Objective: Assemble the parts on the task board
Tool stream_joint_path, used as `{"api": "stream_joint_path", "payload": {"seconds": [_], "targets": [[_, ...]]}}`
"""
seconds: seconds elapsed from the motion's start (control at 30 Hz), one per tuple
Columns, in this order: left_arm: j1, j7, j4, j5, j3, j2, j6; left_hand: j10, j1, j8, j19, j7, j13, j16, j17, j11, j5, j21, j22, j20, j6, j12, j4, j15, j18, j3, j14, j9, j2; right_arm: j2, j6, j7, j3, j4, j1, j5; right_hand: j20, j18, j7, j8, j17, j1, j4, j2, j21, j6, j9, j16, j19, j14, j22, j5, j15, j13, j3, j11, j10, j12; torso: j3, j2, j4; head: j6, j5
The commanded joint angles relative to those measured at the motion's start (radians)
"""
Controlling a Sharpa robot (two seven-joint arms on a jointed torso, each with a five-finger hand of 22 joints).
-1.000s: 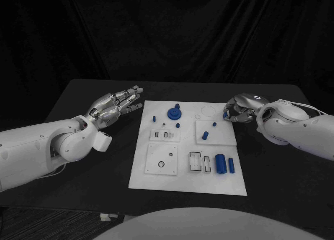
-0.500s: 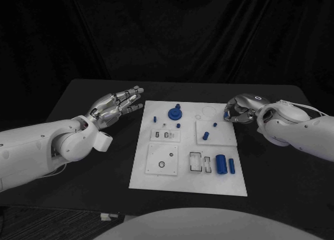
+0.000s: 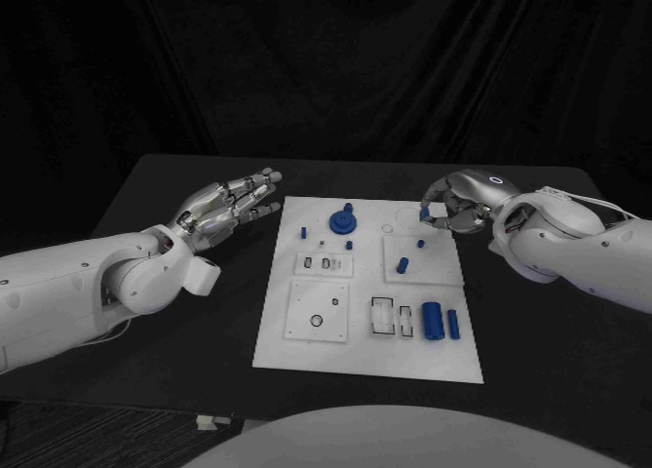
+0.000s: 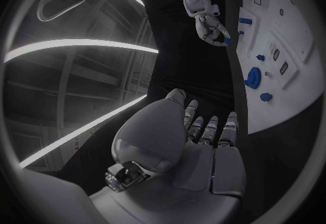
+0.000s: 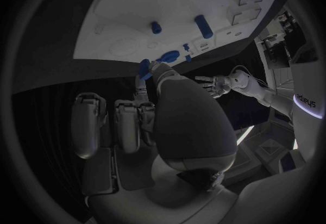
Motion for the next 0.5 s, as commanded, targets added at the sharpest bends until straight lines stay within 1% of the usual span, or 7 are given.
{"api": "stream_joint_path", "payload": {"seconds": [0.03, 0.17, 0.3, 0.43, 0.5], "targets": [[-0.001, 0.012, 0.001, 0.001, 0.001, 0.003, 0.011, -0.001, 0.01, 0.003, 0.009, 0.009, 0.001, 0.003, 0.002, 0.008, 0.002, 0.004, 0.002, -0.002, -0.001, 0.003, 0.0, 0.008, 0.007, 0.006, 0.001, 0.001, -0.002, 0.019, -0.027, -0.024, 0.0, 0.027, 0.005, -0.006, -0.002, -0.012, 0.002, 0.005, 0.263, -0.001, -0.004, 0.007, -0.003, 0.008, 0.002, 0.003, 0.035, 0.105, 0.217, 0.005, 0.001, 0.263, 0.0, 0.002, 0.104, 0.004, 0.0002, -0.001, 0.0007, 0.0, -0.003], [-0.002, 0.013, 0.003, 0.001, 0.001, 0.003, 0.011, -0.001, 0.01, 0.003, 0.009, 0.009, 0.001, 0.003, 0.002, 0.008, 0.002, 0.004, 0.002, -0.002, -0.001, 0.003, 0.0, 0.009, 0.007, 0.007, 0.001, 0.001, -0.002, 0.055, -0.006, -0.036, 0.0, 0.046, 0.005, -0.027, 0.0, -0.011, 0.004, 0.005, 0.263, -0.002, -0.003, 0.008, -0.008, 0.006, 0.002, 0.003, 0.032, 0.105, 0.215, 0.002, 0.004, 0.263, 0.0, 0.006, 0.104, 0.004, -0.0001, -0.001, 0.0019, 0.0, -0.002], [-0.002, 0.013, 0.004, 0.001, 0.001, 0.001, 0.01, -0.001, 0.01, 0.003, 0.009, 0.009, 0.001, 0.003, 0.002, 0.008, 0.002, 0.004, 0.002, -0.002, -0.001, 0.003, 0.0, 0.009, 0.007, 0.007, 0.001, 0.001, -0.002, 0.083, 0.01, -0.051, 0.0, 0.059, -0.003, -0.066, 0.001, -0.011, 0.006, 0.005, 0.263, -0.003, -0.004, 0.007, -0.01, 0.005, 0.002, 0.003, 0.032, 0.105, 0.214, -0.001, 0.007, 0.263, 0.0, 0.009, 0.104, 0.004, -0.0009, -0.001, 0.0026, 0.0, 0.001], [-0.002, 0.013, 0.004, 0.001, 0.001, 0.0, 0.01, -0.001, 0.01, 0.003, 0.009, 0.009, 0.001, 0.004, 0.002, 0.008, 0.003, 0.004, 0.002, -0.002, -0.001, 0.003, 0.0, 0.009, 0.007, 0.007, 0.002, 0.001, -0.002, 0.109, 0.026, -0.068, 0.0, 0.068, -0.01, -0.096, 0.002, -0.01, 0.007, 0.005, 0.263, -0.003, -0.004, 0.007, -0.011, 0.004, 0.002, 0.003, 0.031, 0.105, 0.214, -0.002, 0.008, 0.263, 0.0, 0.01, 0.104, 0.004, -0.0013, -0.001, 0.0037, 0.0, -0.001], [-0.002, 0.013, 0.003, 0.001, 0.001, 0.001, 0.01, -0.001, 0.01, 0.003, 0.009, 0.009, 0.001, 0.004, 0.002, 0.008, 0.003, 0.004, 0.002, -0.002, -0.001, 0.003, 0.0, 0.009, 0.007, 0.007, 0.002, 0.001, -0.002, 0.124, 0.038, -0.077, 0.0, 0.072, -0.014, -0.107, 0.002, -0.01, 0.007, 0.004, 0.263, -0.003, -0.005, 0.007, -0.012, 0.003, 0.002, 0.003, 0.031, 0.105, 0.214, -0.002, 0.008, 0.263, 0.001, 0.01, 0.104, 0.004, -0.0012, 0.0, 0.0031, 0.0, 0.0]]}}
